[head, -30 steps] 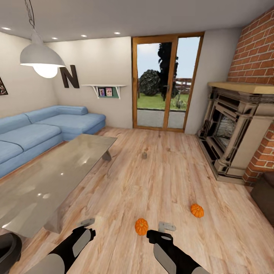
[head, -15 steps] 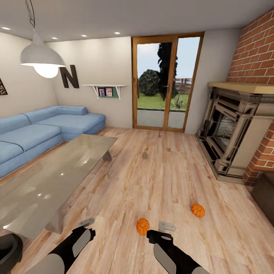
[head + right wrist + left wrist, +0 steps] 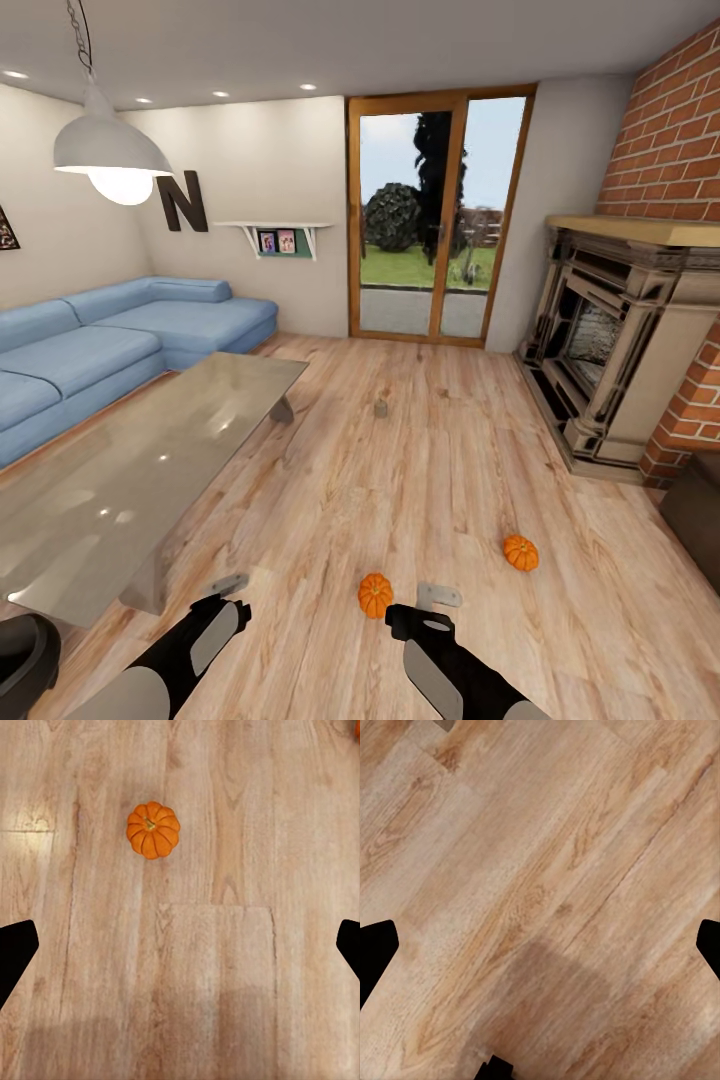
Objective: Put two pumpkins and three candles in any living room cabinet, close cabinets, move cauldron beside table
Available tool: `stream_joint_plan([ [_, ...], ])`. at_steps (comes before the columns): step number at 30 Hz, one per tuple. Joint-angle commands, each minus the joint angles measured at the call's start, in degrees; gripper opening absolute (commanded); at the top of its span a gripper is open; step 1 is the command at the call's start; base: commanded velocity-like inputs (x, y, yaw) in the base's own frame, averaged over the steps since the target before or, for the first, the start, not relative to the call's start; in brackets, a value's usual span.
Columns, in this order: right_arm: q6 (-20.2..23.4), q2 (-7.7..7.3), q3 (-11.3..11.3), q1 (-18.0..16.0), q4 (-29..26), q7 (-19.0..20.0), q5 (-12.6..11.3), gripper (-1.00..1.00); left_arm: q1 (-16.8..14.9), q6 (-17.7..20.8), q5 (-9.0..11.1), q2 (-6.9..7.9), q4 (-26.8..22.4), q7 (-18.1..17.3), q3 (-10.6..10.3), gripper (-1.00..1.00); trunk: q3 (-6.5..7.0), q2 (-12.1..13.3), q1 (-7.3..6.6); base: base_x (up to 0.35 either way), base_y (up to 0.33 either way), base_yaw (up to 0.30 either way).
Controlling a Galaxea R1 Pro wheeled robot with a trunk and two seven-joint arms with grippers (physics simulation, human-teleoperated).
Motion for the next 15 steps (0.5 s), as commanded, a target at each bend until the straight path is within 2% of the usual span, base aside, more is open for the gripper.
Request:
stream_joint_plan([
  [1, 0.28, -0.04, 0.30, -0.06, -0.10, -0.44, -0.17, 1.00, -0.03, 0.25, 0.41, 0.08, -0.13, 0.43, -0.48, 1.00, -0.07, -0.04, 0.00, 0.000, 0.000, 0.000],
  [6, 0.28, -0.04, 0.30, -0.06, -0.10, -0.42, -0.17, 1.00, -0.03, 0.25, 0.41, 0.03, -0.13, 0.41, -0.48, 1.00, -0.07, -0.04, 0.00, 0.000, 0.016, 0.000],
  [15, 0.28, -0.04, 0.29, -0.06, -0.10, -0.46, -0.25, 1.00, -0.03, 0.25, 0.41, 0.06, -0.13, 0.43, -0.48, 1.00, -0.07, -0.04, 0.00, 0.000, 0.103, 0.000],
])
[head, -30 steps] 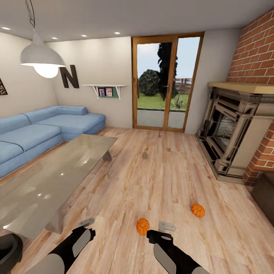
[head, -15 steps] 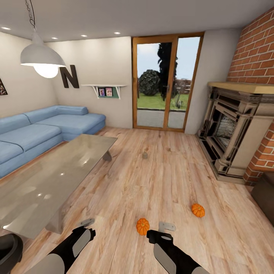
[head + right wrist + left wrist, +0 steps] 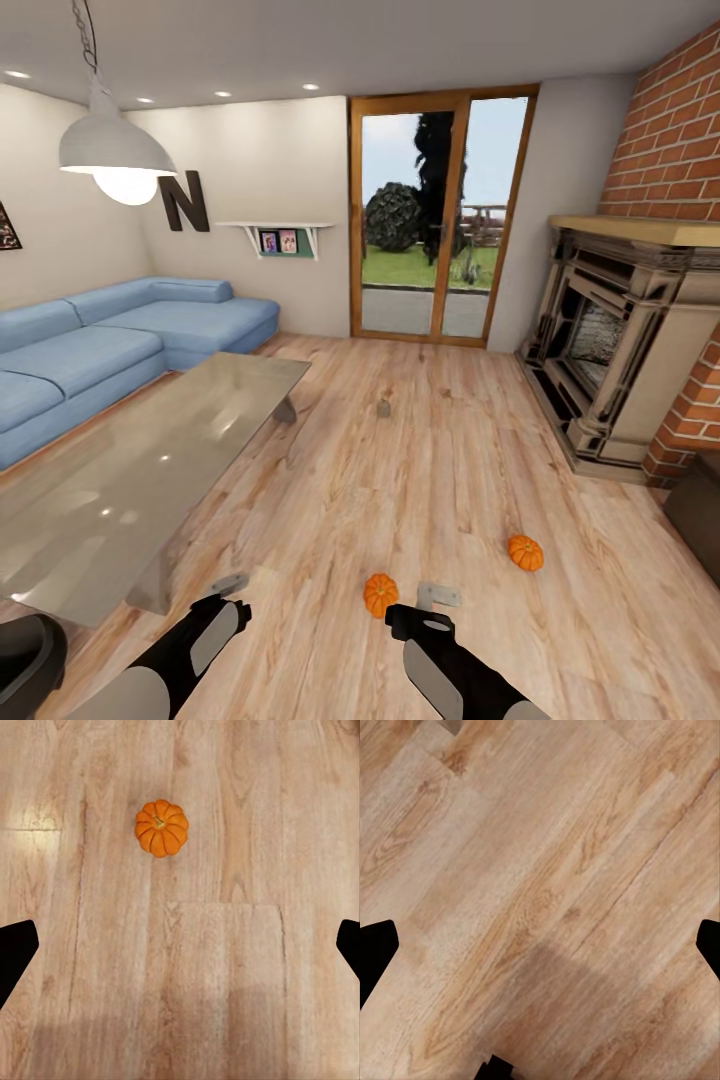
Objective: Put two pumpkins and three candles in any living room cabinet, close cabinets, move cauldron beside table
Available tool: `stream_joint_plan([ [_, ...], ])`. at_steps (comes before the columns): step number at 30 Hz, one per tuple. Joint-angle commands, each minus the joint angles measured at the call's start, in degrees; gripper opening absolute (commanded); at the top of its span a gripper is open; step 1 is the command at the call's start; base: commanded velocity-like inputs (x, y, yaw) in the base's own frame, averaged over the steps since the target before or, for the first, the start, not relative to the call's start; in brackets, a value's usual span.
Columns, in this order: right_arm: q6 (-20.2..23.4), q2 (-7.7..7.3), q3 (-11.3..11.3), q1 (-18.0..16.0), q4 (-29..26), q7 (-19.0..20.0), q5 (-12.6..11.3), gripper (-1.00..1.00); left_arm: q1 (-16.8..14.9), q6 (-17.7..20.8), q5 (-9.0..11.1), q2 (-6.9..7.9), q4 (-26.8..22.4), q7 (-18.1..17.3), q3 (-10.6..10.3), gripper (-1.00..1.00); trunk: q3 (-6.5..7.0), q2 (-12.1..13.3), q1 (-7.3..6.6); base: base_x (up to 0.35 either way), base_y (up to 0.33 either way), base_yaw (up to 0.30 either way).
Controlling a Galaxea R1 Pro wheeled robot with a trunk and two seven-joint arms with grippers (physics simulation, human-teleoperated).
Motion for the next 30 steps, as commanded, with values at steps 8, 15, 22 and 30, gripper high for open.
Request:
stream_joint_plan([
  [8, 0.28, -0.04, 0.28, -0.07, -0.09, -0.39, -0.18, 1.00, -0.03, 0.25, 0.40, 0.10, -0.13, 0.42, -0.48, 1.00, -0.07, -0.05, 0.00, 0.000, 0.026, 0.000],
  [15, 0.28, -0.04, 0.28, -0.07, -0.09, -0.38, -0.18, 1.00, -0.03, 0.26, 0.40, 0.12, -0.13, 0.43, -0.48, 1.00, -0.07, -0.05, 0.00, 0.000, 0.053, 0.000],
  [22, 0.89, -0.04, -0.07, -0.07, -0.37, -0.37, -0.33, 1.00, -0.03, 0.44, 0.61, 0.05, -0.13, 0.11, -0.46, 1.00, -0.07, -0.05, 0.00, 0.000, 0.005, 0.000],
  [30, 0.57, -0.04, -0.22, -0.07, -0.36, -0.06, -1.41, 1.00, -0.03, 0.93, 0.66, 0.19, -0.13, -6.01, -0.48, 1.00, -0.07, -0.05, 0.00, 0.000, 0.000, 0.000],
])
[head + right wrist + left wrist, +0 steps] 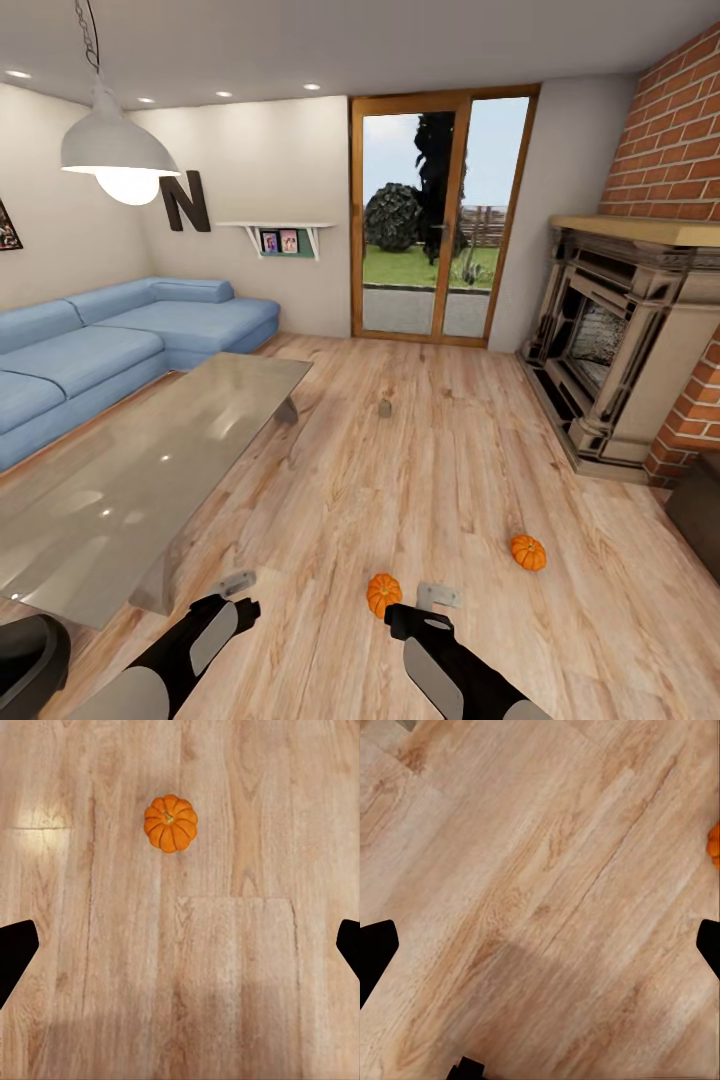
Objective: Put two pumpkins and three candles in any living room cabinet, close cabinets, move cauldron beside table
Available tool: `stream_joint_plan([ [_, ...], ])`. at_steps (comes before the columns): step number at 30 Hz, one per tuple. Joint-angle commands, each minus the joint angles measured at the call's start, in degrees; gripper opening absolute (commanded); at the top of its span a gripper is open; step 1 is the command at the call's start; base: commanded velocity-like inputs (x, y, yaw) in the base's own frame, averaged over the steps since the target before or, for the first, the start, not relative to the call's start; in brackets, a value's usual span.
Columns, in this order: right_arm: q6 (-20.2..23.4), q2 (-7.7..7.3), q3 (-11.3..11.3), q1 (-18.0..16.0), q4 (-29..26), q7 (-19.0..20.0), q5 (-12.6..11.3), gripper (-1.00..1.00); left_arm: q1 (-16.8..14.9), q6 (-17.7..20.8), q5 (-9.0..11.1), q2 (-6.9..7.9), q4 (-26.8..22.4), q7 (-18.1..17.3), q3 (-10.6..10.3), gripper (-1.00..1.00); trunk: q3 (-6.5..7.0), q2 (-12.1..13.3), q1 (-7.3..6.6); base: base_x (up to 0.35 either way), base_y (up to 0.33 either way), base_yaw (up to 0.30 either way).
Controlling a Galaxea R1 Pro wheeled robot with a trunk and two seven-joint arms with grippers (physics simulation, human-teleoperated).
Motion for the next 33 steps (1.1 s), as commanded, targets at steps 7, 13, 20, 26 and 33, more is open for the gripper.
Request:
stream_joint_plan([
  [7, 0.55, -0.04, 0.37, -0.07, 0.00, -0.30, -0.21, 1.00, -0.03, 0.37, 0.50, 0.33, -0.14, -0.63, -0.55, 1.00, -0.07, -0.04, 0.00, 0.000, 0.000, 0.000],
  [13, 0.21, -0.03, 0.39, -0.07, 0.01, -0.33, -0.26, 1.00, -0.03, 0.41, 0.55, 0.42, -0.14, -0.67, -0.55, 1.00, -0.09, -0.04, 0.00, 0.000, 0.000, 0.000],
  [20, 0.13, -0.02, 0.47, -0.06, -0.03, -0.44, -0.03, 1.00, -0.03, 0.40, 0.57, 0.40, -0.14, -0.68, -0.57, 1.00, -0.10, -0.04, 0.00, 0.000, 0.000, 0.000],
  [26, 0.07, -0.04, 0.45, -0.06, -0.01, -0.41, -0.21, 1.00, -0.03, 0.40, 0.59, 0.44, -0.14, -0.69, -0.56, 1.00, -0.10, -0.04, 0.00, 0.000, 0.000, 0.000],
  [33, 0.06, -0.04, 0.46, -0.06, 0.00, -0.42, -0.18, 1.00, -0.03, 0.40, 0.57, 0.45, -0.14, -0.68, -0.57, 1.00, -0.10, -0.04, 0.00, 0.000, 0.000, 0.000],
])
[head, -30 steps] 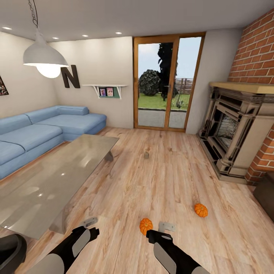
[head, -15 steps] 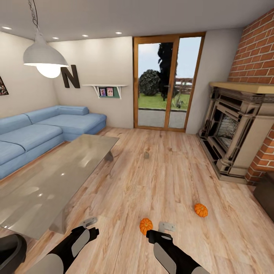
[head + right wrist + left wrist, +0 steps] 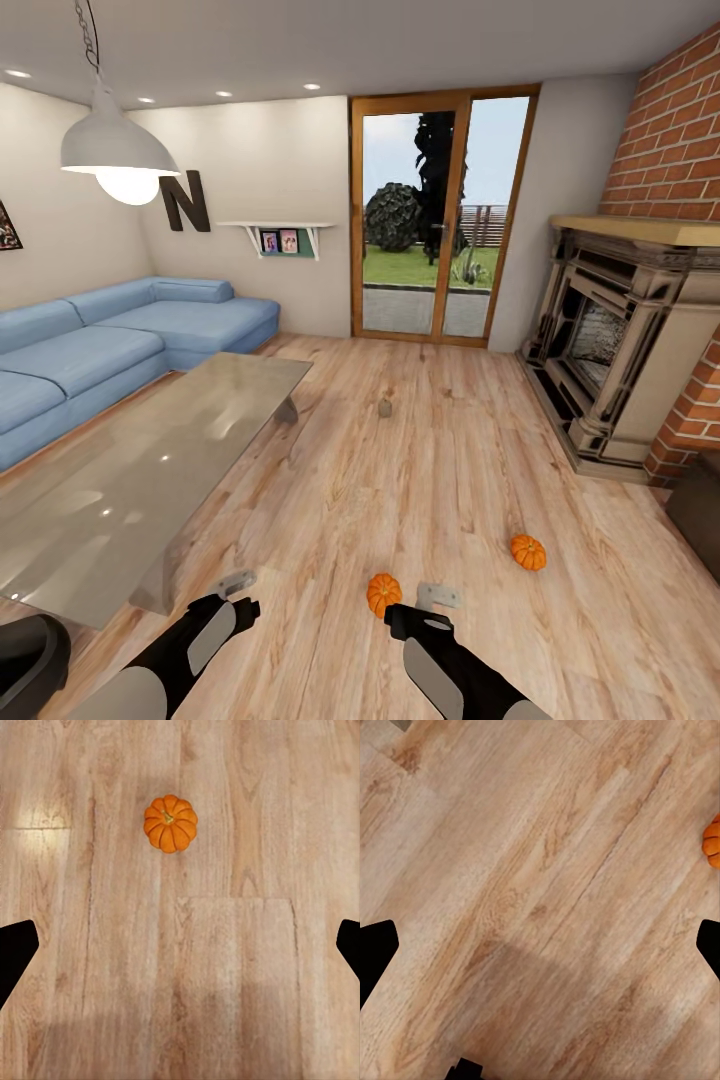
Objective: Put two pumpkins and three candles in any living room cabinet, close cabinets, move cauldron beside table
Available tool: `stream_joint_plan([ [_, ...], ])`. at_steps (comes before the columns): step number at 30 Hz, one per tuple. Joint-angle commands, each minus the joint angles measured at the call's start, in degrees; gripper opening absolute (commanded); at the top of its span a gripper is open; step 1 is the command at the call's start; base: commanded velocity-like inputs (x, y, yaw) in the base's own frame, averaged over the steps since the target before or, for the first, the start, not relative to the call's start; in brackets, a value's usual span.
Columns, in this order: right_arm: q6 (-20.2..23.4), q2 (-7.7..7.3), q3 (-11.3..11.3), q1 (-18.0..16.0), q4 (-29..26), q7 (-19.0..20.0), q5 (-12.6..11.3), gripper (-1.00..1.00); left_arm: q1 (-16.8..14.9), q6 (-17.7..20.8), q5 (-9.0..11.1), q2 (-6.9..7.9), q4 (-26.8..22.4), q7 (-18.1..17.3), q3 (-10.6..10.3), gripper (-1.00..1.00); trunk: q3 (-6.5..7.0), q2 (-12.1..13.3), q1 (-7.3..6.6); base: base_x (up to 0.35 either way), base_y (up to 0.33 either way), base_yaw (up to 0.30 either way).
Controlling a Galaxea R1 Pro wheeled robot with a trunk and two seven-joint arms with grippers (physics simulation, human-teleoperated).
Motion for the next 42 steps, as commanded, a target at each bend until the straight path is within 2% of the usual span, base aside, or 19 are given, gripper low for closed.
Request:
stream_joint_plan([
  [1, 0.27, -0.04, 0.29, -0.06, -0.09, -0.46, -0.17, 1.00, -0.03, 0.19, 0.51, 0.08, -0.14, 0.48, -0.48, 1.00, -0.07, -0.05, 0.00, 0.000, 0.000, 0.000],
  [14, 0.27, 0.00, 0.29, -0.07, -0.09, -0.47, -0.25, 1.00, -0.03, 0.19, 0.51, 0.08, -0.14, 0.48, -0.47, 1.00, -0.07, -0.05, 0.00, 0.105, 0.094, -0.151],
  [29, 0.27, 0.00, 0.34, -0.06, -0.09, -0.44, -0.17, 1.00, -0.03, 0.10, 0.45, 0.08, -0.14, 0.56, -0.48, 1.00, -0.07, -0.05, 0.00, 0.050, 0.055, -0.015],
  [37, 0.27, -0.03, 0.37, -0.07, -0.09, -0.42, -0.16, 1.00, -0.03, 0.10, 0.45, 0.08, -0.14, 0.56, -0.48, 1.00, -0.07, -0.05, 0.00, 0.169, 0.180, -0.013],
  [42, 0.27, -0.01, 0.38, -0.08, -0.09, -0.42, -0.16, 1.00, -0.03, 0.10, 0.46, 0.08, -0.14, 0.56, -0.48, 1.00, -0.07, -0.05, 0.00, 0.199, 0.166, -0.188],
])
